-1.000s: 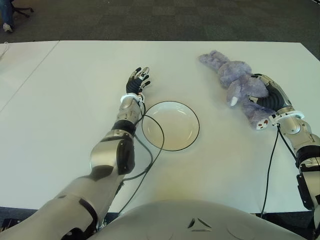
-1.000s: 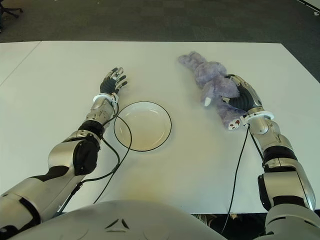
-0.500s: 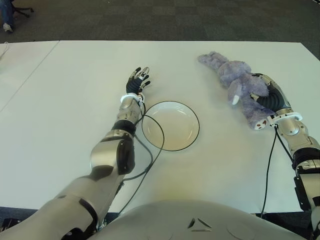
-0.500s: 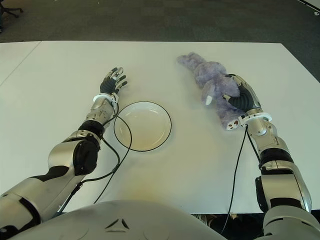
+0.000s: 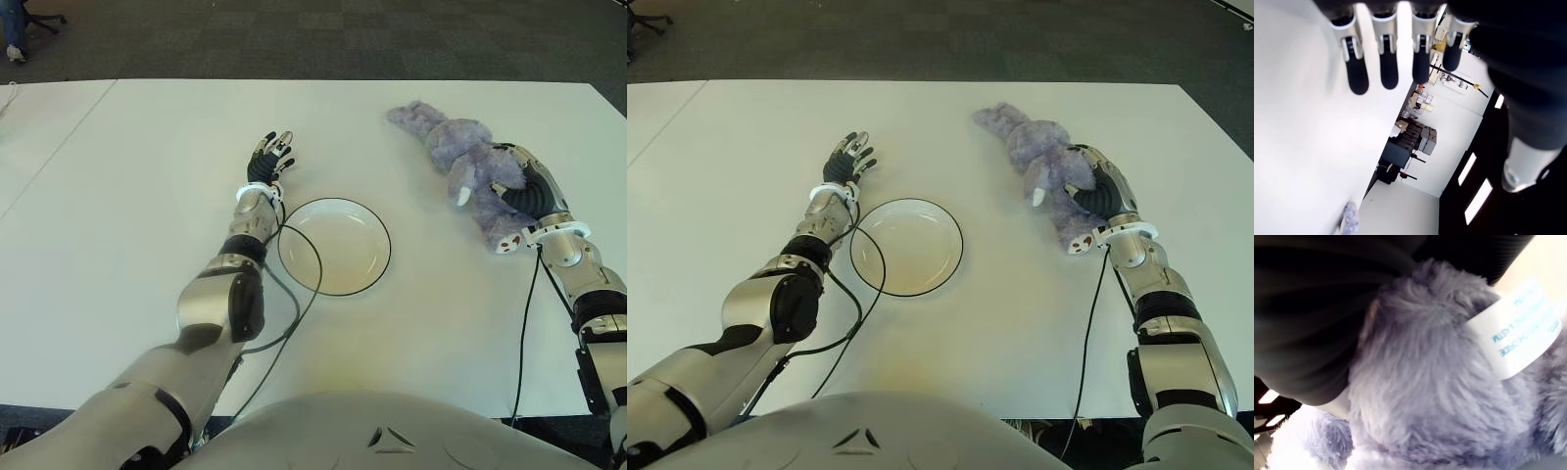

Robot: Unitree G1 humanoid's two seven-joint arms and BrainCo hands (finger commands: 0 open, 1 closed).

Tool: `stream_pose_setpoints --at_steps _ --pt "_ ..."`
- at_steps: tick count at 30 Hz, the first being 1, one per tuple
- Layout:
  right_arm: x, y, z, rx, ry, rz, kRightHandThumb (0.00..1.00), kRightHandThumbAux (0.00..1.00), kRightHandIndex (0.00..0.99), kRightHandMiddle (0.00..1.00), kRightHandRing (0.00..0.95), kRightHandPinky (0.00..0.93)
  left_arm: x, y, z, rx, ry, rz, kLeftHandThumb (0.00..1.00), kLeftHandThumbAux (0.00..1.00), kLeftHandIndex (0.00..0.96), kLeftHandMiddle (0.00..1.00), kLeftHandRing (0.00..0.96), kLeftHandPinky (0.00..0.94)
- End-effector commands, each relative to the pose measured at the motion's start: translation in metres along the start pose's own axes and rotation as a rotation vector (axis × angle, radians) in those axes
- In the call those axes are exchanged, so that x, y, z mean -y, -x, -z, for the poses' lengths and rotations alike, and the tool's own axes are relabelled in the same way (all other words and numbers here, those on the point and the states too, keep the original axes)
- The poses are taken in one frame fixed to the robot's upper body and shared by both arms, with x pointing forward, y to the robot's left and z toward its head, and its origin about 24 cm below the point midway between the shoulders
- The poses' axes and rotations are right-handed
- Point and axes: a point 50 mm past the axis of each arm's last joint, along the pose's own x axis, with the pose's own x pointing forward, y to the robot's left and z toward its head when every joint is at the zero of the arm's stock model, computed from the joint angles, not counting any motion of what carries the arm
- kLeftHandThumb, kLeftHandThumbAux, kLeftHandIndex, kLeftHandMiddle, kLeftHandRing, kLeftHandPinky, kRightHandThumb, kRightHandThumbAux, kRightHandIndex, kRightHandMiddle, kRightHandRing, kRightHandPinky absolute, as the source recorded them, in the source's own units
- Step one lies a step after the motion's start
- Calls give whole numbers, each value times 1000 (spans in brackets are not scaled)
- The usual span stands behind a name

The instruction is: Put the doll into the plate.

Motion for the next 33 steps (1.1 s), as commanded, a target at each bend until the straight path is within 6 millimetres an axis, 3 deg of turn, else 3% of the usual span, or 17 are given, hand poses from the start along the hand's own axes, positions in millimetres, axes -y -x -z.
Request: stream_pose_setpoints --at_steps 1,33 --pt "-21 9 5 -42 13 -86 702 716 440 857 858 835 -39 44 96 -235 43 -126 0 682 142 184 196 226" --pt "28 -12 -48 259 -22 166 698 719 438 861 865 838 -40 44 96 -240 35 -133 0 675 158 204 218 243"
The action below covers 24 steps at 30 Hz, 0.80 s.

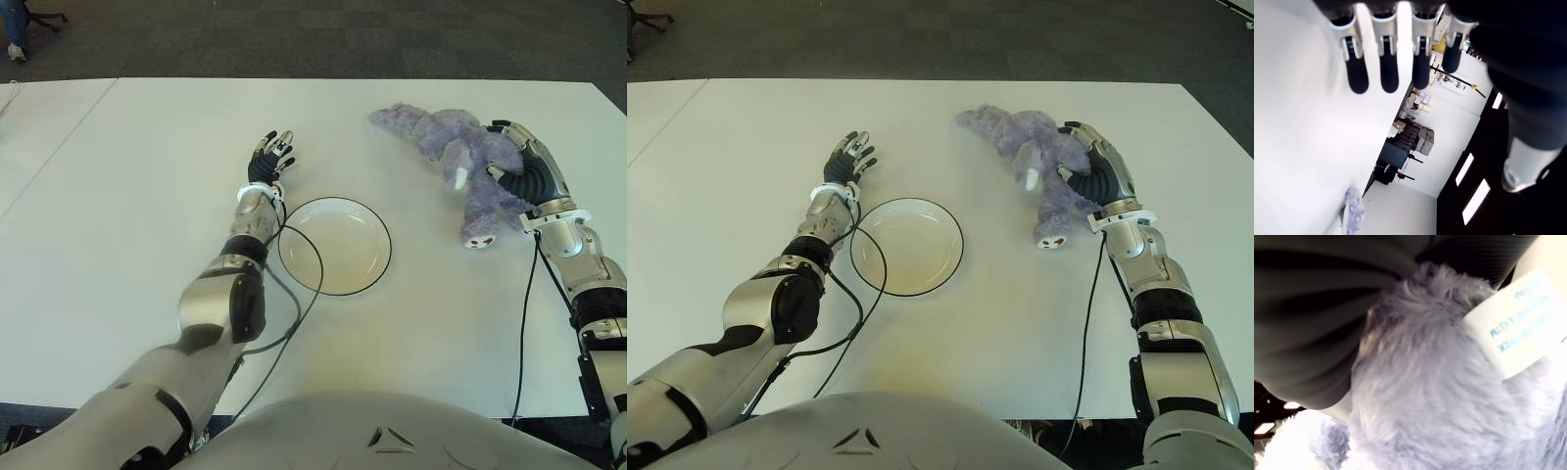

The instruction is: Put the doll into the plate.

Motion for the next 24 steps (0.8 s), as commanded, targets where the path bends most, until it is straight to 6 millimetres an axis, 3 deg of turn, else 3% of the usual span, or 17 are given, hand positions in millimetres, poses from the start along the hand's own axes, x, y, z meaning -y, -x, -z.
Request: stream_pose_setpoints --at_steps 1,24 --pt "11 -5 -12 86 -14 79 698 720 438 861 866 836 -41 45 95 -255 34 -135 0 676 156 199 213 233" --pt "30 -11 -36 190 8 130 696 720 438 865 871 849 -40 45 96 -256 44 -129 0 663 140 184 195 223"
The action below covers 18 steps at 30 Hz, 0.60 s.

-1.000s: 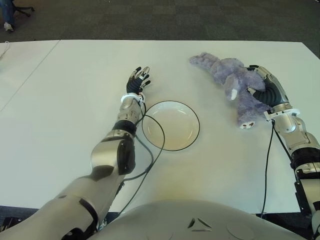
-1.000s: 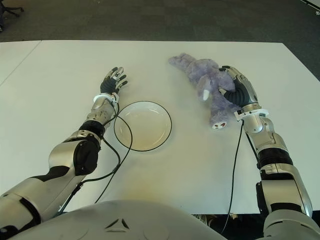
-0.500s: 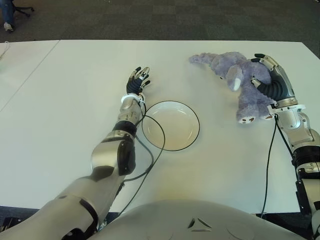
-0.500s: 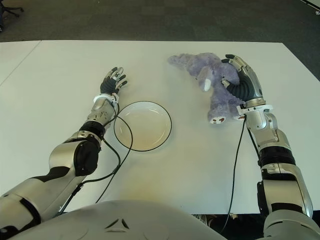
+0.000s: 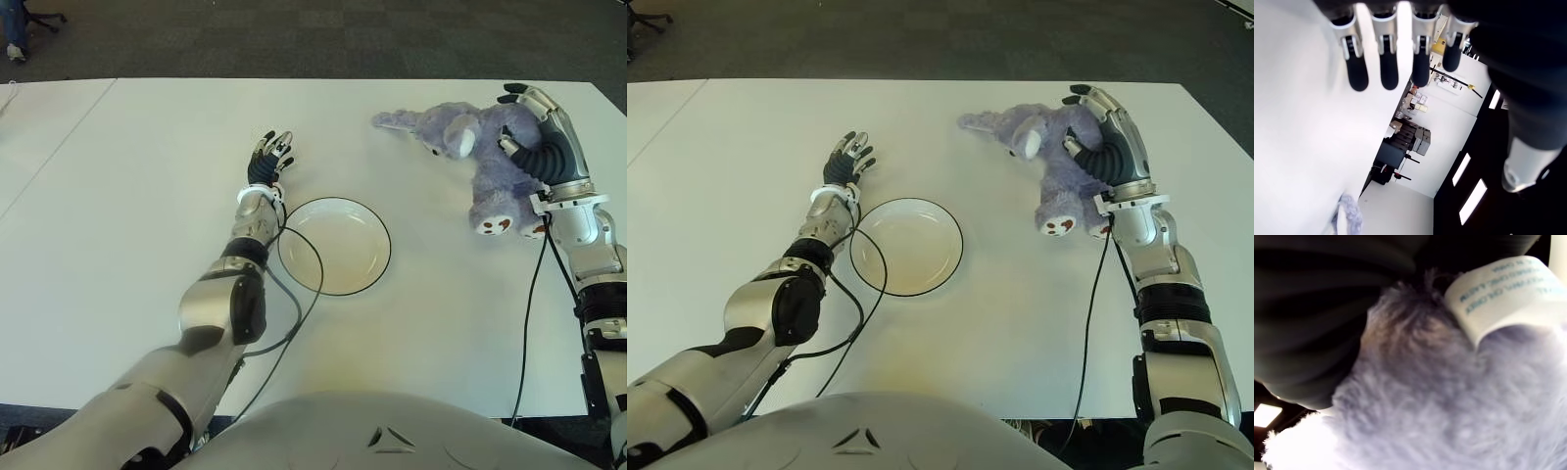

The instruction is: Put the doll into the plate.

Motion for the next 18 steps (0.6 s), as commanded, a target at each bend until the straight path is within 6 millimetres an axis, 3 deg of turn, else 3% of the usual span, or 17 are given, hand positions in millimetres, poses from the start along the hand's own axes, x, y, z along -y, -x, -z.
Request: stream_pose_setpoints --at_steps 1,18 --pt "4 -1 -6 24 6 15 696 720 438 866 871 850 -40 45 93 -275 35 -128 0 664 141 183 195 224" --pt "3 -6 -31 99 -43 46 696 718 438 860 866 856 -39 45 93 -277 31 -129 0 679 164 202 210 236"
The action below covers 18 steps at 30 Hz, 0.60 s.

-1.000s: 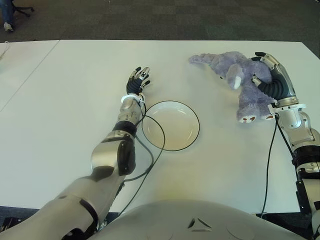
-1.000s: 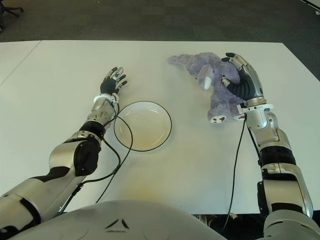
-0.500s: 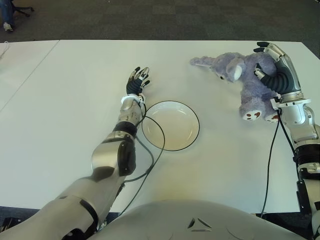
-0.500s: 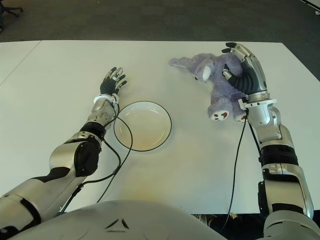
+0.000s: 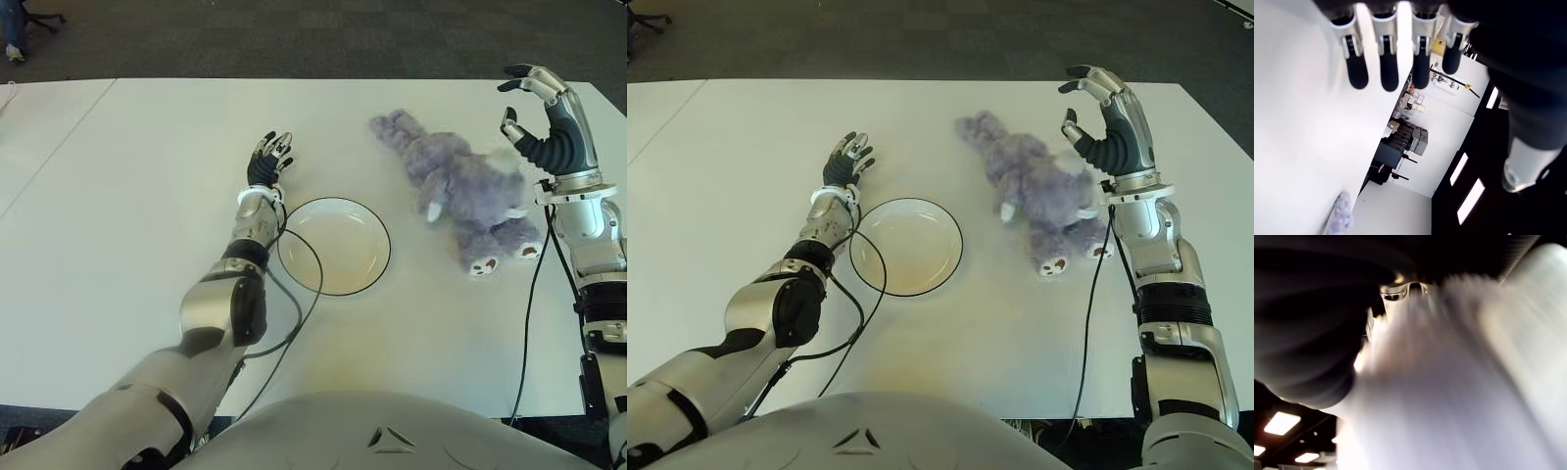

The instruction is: Put the doll into the plate.

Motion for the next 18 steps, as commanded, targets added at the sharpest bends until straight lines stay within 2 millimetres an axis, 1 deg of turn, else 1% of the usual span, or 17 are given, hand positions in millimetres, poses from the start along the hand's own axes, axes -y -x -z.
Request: stream_pose_setpoints --at_steps 1,8,16,18 --pt "-9 4 -8 -9 -42 -15 695 719 438 860 866 854 -39 45 91 -292 29 -127 0 676 160 197 204 225" --pt "-12 2 -21 17 -59 -19 692 721 437 856 860 838 -38 45 92 -290 43 -122 0 668 147 183 189 216" --pt "-15 5 -26 6 -75 -51 688 722 436 852 856 834 -38 46 92 -290 38 -120 0 672 152 193 199 226" --pt "-18 7 -26 2 -79 -66 687 723 436 852 856 835 -38 46 92 -289 39 -121 0 672 152 189 193 209"
